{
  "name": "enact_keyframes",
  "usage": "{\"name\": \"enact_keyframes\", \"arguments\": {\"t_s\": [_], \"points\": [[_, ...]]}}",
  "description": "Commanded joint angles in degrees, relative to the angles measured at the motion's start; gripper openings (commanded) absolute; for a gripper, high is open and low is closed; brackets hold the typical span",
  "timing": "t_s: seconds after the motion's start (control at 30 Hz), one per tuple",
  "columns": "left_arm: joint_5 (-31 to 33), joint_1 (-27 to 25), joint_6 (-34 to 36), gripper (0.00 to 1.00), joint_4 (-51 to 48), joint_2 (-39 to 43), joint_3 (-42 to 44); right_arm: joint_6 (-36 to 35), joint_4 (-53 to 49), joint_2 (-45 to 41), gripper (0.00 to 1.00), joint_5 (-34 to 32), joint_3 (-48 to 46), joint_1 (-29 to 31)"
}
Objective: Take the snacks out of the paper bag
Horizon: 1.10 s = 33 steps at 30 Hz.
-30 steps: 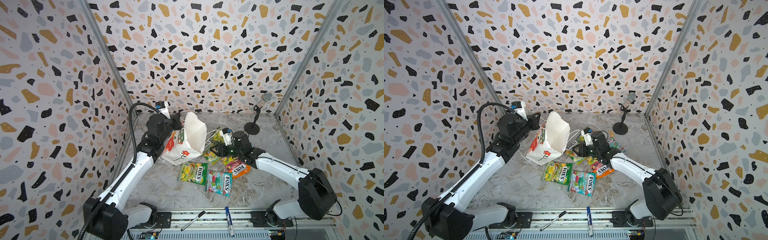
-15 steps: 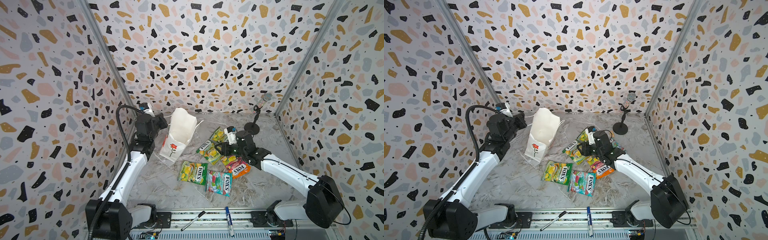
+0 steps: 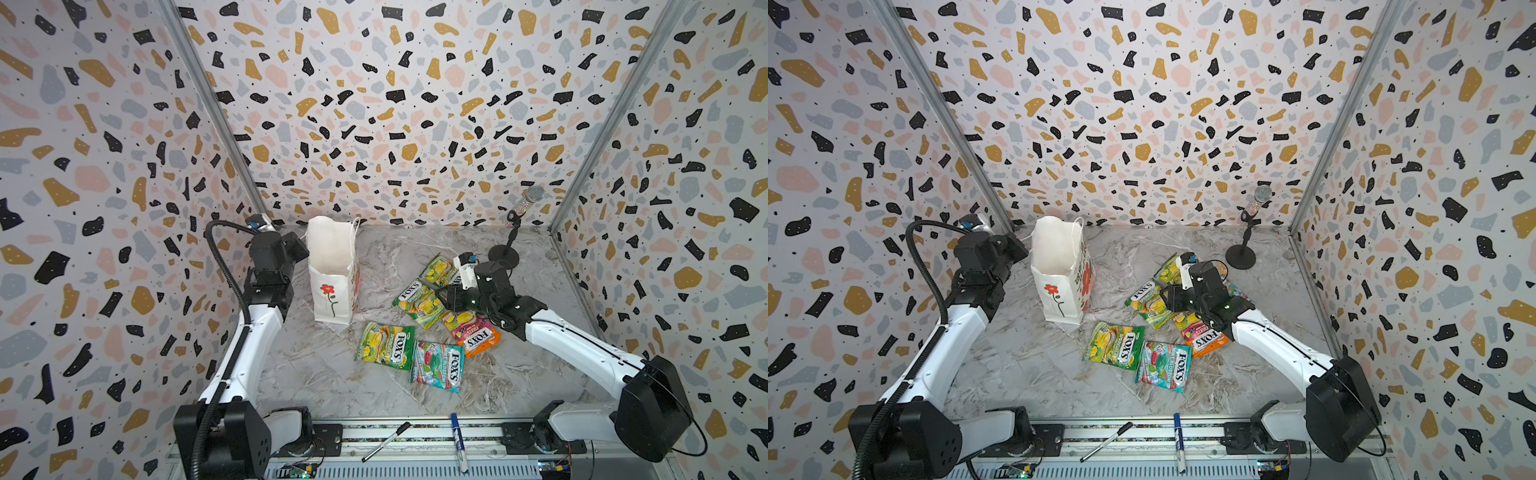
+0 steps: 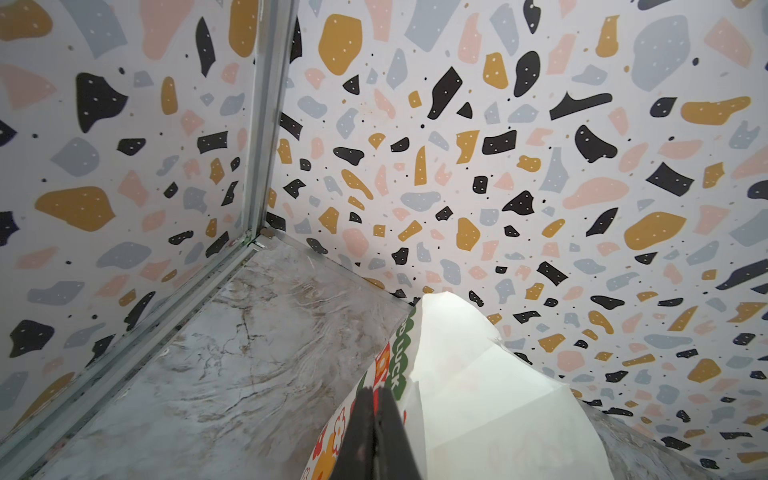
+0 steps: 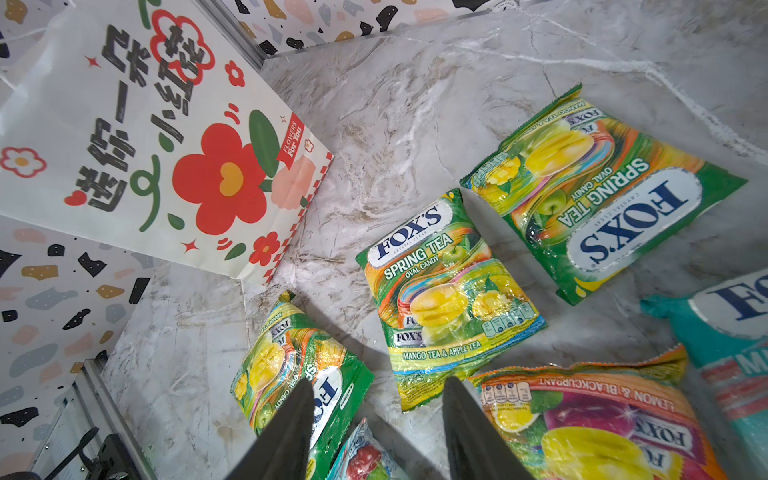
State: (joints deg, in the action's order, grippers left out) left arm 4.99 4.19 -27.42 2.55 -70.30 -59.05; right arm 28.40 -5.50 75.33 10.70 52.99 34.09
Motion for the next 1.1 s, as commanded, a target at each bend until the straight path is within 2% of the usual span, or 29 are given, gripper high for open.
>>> {"name": "enact_keyframes", "arguments": {"t_s": [0.0, 0.03, 0.1, 0.23, 0.3, 0.43, 0.67, 0.8, 0.97, 1.07], "points": [[-1.15, 1.53, 1.04, 0.00, 1.23, -0.86, -0.02, -0.65, -0.67, -1.95, 0.52, -0.87, 0.93, -0.29], [-1.36, 1.94, 1.04, 0.03, 1.28, -0.98, -0.15, -0.63, -0.59, -1.95, 0.52, -0.94, 0.79, -0.32], [-1.58, 2.42, 1.25, 0.19, 1.32, -1.06, -0.27, -0.72, -0.48, -2.02, 0.52, -1.06, 0.75, -0.37], [-1.22, 2.84, 2.46, 0.60, 0.84, -0.67, -0.51, -0.80, -0.56, -2.16, 0.52, -1.31, 0.47, -0.63], [-1.09, 2.91, 3.85, 0.77, 0.22, -0.11, -0.90, -0.97, -0.50, -2.38, 0.52, -1.59, 0.28, -0.77], [0.05, 2.93, 7.41, 0.99, -1.15, 2.74, -1.36, -1.16, -0.56, -3.04, 0.53, -2.13, -0.34, -1.38], [0.66, 2.92, 10.18, 1.00, -5.96, 9.20, -2.01, -1.49, -0.35, -4.97, 0.53, -4.62, -1.88, -2.86], [-0.94, 2.85, 9.32, 1.00, -11.56, 12.60, -1.48, -1.84, -0.30, -6.42, 0.53, -4.82, -3.27, -4.58], [-0.59, 2.80, 7.88, 1.00, -17.65, 18.91, 1.40, -2.52, -1.05, -8.37, 0.53, -5.15, -4.73, -7.06], [1.28, 2.84, 5.76, 0.96, -21.09, 22.88, 3.56, -2.80, -1.48, -9.52, 0.53, -6.12, -5.78, -8.65]]}}
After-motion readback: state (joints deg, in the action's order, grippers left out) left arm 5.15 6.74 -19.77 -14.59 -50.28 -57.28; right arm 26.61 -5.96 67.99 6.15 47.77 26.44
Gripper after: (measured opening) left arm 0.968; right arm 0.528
